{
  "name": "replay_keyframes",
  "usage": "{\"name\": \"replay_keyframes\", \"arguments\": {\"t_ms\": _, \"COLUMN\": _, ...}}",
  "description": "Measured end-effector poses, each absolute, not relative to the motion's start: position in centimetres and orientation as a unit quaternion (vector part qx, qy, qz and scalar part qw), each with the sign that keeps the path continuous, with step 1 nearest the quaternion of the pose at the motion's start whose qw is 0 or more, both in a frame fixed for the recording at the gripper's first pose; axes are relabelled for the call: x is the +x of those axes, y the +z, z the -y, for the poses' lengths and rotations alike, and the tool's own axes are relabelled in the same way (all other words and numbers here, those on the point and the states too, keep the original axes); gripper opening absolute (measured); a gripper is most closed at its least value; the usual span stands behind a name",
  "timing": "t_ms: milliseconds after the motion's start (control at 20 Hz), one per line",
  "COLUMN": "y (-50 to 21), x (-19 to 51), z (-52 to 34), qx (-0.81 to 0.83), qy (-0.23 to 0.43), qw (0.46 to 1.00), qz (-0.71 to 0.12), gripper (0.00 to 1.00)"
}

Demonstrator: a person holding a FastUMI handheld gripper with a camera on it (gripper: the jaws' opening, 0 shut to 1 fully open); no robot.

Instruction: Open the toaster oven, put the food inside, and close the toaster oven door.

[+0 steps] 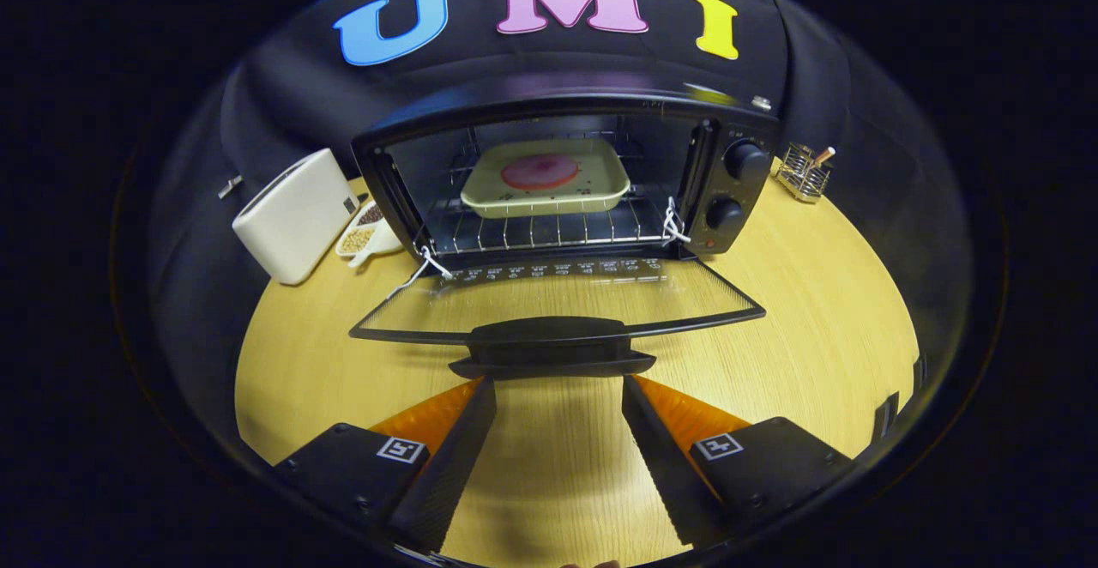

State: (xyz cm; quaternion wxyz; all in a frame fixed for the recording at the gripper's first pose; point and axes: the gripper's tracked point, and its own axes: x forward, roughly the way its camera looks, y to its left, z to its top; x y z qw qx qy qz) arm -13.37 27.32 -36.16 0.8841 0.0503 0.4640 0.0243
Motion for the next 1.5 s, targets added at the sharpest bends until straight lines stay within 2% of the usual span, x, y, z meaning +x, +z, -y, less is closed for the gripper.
{"name": "replay_keyframes", "arguments": {"t_ms": 500, "y": -32.0, "x": -11.1, "z": -27.4, "qx": 0.045, "qy": 0.029, "qw": 0.916, "qz": -0.397, "gripper": 0.97}}
{"name": "replay_keyframes", "arguments": {"t_ms": 900, "y": -26.6, "x": -6.6, "z": -28.1, "qx": 0.026, "qy": 0.047, "qw": 0.942, "qz": -0.331, "gripper": 0.98}}
{"name": "replay_keyframes", "arguments": {"t_ms": 1500, "y": -12.8, "x": -4.4, "z": -24.4, "qx": 0.003, "qy": 0.030, "qw": 0.990, "qz": -0.140, "gripper": 0.98}}
